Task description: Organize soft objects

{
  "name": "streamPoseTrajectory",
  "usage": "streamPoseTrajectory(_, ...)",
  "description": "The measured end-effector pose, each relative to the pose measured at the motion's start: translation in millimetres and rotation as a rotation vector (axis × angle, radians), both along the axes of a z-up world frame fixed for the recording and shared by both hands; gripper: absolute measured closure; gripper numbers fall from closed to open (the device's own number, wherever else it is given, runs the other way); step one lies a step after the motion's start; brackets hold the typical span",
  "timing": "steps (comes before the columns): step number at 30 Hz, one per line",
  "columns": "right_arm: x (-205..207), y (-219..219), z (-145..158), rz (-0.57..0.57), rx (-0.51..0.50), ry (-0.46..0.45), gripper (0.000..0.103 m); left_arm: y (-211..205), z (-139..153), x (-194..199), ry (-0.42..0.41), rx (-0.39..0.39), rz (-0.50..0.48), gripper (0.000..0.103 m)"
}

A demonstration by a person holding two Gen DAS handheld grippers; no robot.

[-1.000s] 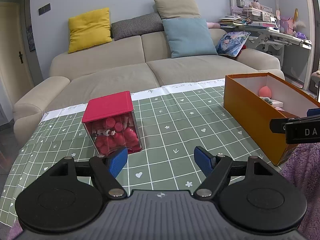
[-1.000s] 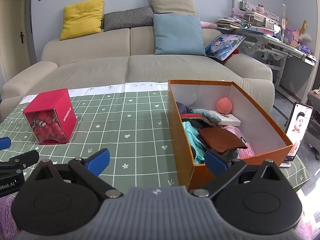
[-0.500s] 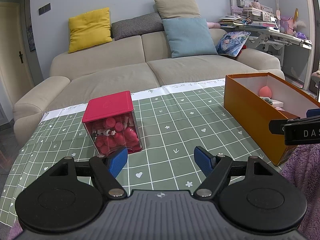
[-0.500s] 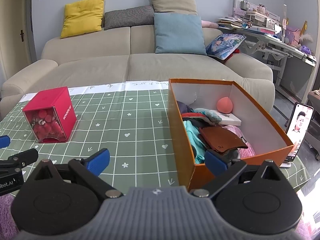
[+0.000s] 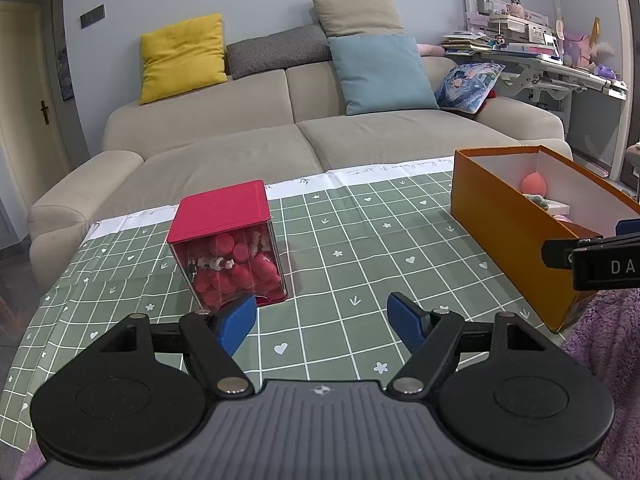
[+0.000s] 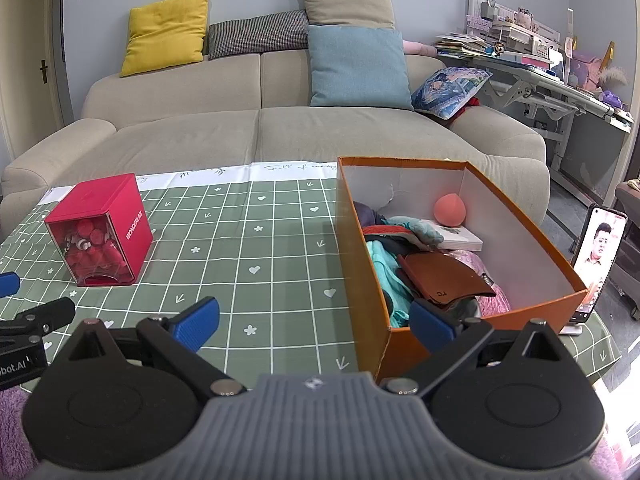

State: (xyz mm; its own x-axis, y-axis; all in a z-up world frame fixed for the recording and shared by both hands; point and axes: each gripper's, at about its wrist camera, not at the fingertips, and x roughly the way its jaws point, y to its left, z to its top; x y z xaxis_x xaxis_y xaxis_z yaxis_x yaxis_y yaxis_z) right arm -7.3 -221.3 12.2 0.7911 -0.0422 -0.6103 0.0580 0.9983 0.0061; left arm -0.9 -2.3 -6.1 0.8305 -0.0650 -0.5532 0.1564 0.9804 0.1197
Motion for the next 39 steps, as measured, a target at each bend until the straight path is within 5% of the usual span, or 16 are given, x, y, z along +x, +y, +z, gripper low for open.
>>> streamPoseTrajectory(39, -0.8, 0.6, -1.4, 0.001, 0.006, -0.001, 0.004, 0.1, 2.2, -2.2, -0.005, -0.005, -0.008, 0.015)
